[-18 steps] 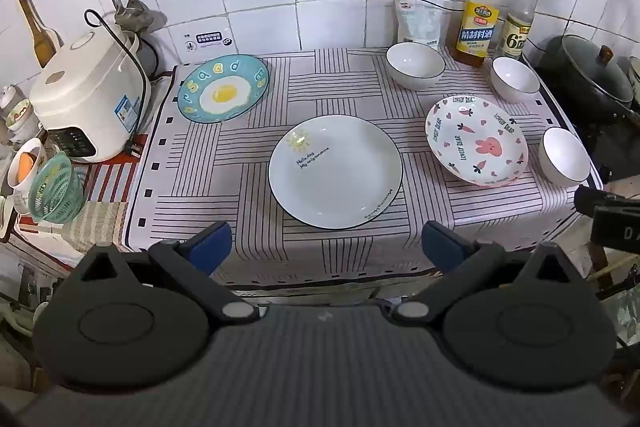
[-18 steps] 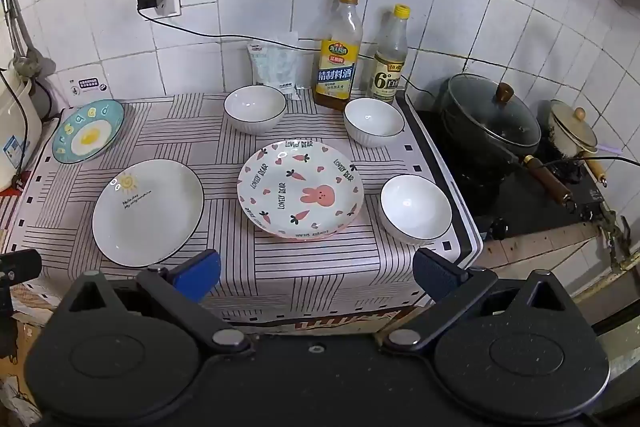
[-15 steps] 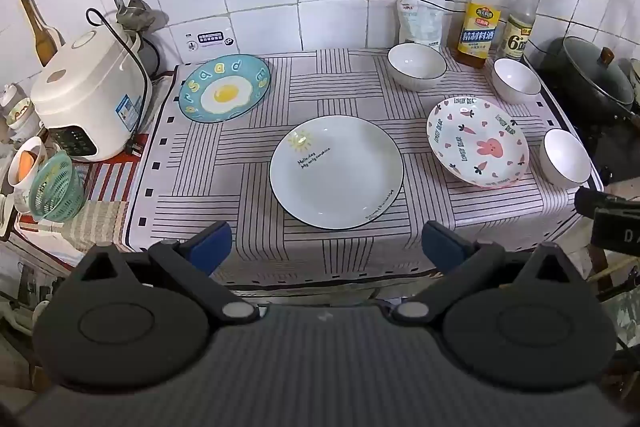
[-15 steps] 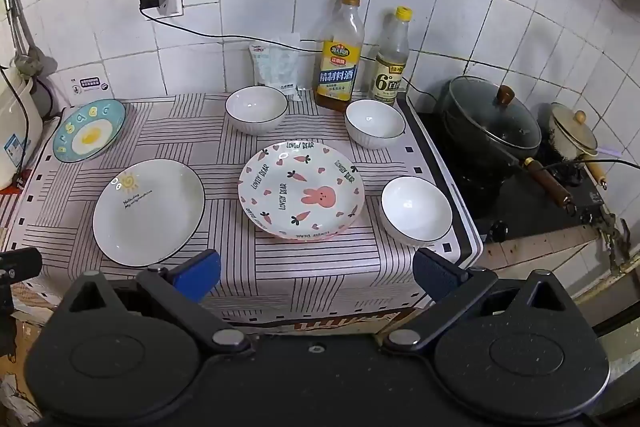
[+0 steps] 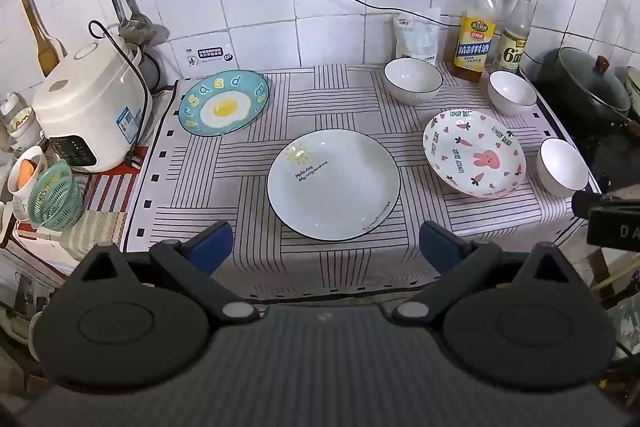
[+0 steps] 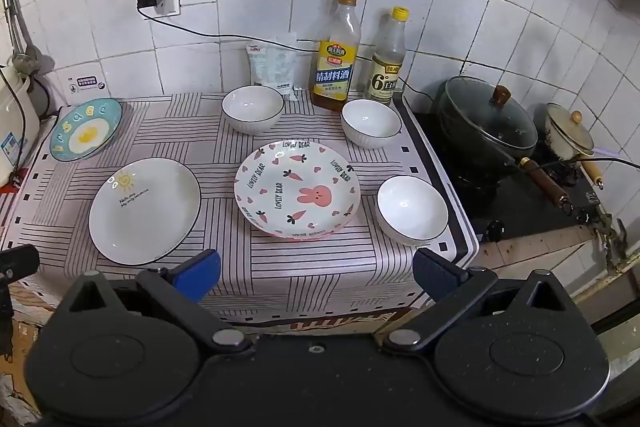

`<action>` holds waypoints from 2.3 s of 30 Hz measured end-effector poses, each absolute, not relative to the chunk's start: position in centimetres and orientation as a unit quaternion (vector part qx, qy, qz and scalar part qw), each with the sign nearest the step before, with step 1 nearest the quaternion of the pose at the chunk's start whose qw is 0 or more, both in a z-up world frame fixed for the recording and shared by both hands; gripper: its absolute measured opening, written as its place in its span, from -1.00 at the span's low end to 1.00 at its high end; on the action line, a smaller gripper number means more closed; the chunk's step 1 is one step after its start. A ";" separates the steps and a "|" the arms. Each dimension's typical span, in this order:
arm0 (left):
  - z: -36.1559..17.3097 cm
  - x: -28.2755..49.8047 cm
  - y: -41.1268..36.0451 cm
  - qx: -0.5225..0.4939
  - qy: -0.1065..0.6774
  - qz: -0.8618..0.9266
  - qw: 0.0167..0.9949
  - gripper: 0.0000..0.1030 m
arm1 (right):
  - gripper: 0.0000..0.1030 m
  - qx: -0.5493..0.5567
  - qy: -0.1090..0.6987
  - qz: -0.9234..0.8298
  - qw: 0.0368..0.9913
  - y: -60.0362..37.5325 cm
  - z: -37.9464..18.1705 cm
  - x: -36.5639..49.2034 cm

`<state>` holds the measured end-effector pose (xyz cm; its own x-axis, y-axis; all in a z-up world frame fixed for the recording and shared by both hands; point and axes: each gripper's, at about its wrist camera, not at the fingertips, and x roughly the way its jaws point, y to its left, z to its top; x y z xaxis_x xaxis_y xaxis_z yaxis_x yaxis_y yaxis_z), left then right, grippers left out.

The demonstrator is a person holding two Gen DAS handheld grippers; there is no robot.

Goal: Organize plates and bowls

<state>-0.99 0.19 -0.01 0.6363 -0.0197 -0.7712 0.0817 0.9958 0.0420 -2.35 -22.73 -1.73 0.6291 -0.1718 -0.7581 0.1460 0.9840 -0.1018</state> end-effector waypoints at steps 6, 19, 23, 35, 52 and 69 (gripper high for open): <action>-0.3 -1.3 0.3 0.030 0.422 -0.034 0.906 0.98 | 1.00 -0.014 0.422 -0.089 0.902 -22.7 -2.0 -2.6; -1.0 -1.5 -0.1 0.042 0.425 -0.041 0.903 0.99 | 1.00 -0.016 0.410 -0.082 0.908 -22.7 -2.1 -2.9; -1.0 -1.4 -0.1 0.040 0.428 -0.045 0.902 0.99 | 1.00 -0.013 0.400 -0.081 0.913 -22.8 -2.1 -3.3; -1.5 -1.4 0.0 0.034 0.434 -0.047 0.899 0.99 | 1.00 -0.014 0.388 -0.081 0.918 -22.8 -2.5 -3.7; -1.7 -1.4 -0.2 0.034 0.434 -0.045 0.899 0.99 | 1.00 -0.016 0.384 -0.079 0.920 -22.8 -2.4 -3.8; -1.8 2.1 4.2 -0.030 0.414 -0.085 0.906 0.97 | 1.00 0.087 0.275 0.094 0.953 -23.0 -4.5 -1.7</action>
